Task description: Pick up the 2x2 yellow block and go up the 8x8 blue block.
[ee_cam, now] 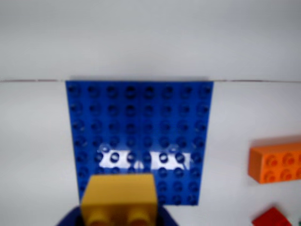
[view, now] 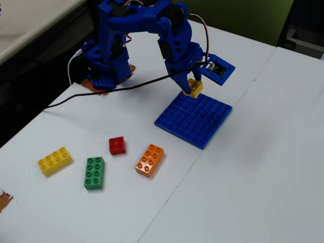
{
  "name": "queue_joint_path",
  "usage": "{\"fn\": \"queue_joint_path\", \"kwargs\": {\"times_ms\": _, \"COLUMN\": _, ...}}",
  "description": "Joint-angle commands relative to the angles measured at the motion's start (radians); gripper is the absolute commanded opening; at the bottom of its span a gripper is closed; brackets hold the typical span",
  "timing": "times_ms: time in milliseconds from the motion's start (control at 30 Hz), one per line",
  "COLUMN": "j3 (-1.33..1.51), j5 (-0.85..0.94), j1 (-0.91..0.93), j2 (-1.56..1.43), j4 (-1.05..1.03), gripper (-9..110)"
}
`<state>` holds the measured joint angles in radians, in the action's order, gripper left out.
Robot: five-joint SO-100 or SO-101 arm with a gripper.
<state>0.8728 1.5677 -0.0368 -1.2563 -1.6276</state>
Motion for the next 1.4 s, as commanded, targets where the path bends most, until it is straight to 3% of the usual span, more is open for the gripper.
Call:
{"fn": "queue_joint_path", "kwargs": {"times_ms": 0, "j3": -0.069, "j5": 0.000, "j1": 0.006, "j2": -0.009, "j4": -0.026, "gripper": 0}}
{"fn": "queue_joint_path", "kwargs": {"times_ms": 1367, "j3": -0.222, "j5": -0.032, "j1": 0.012, "j2": 0.115, "j4": -0.087, "gripper": 0}}
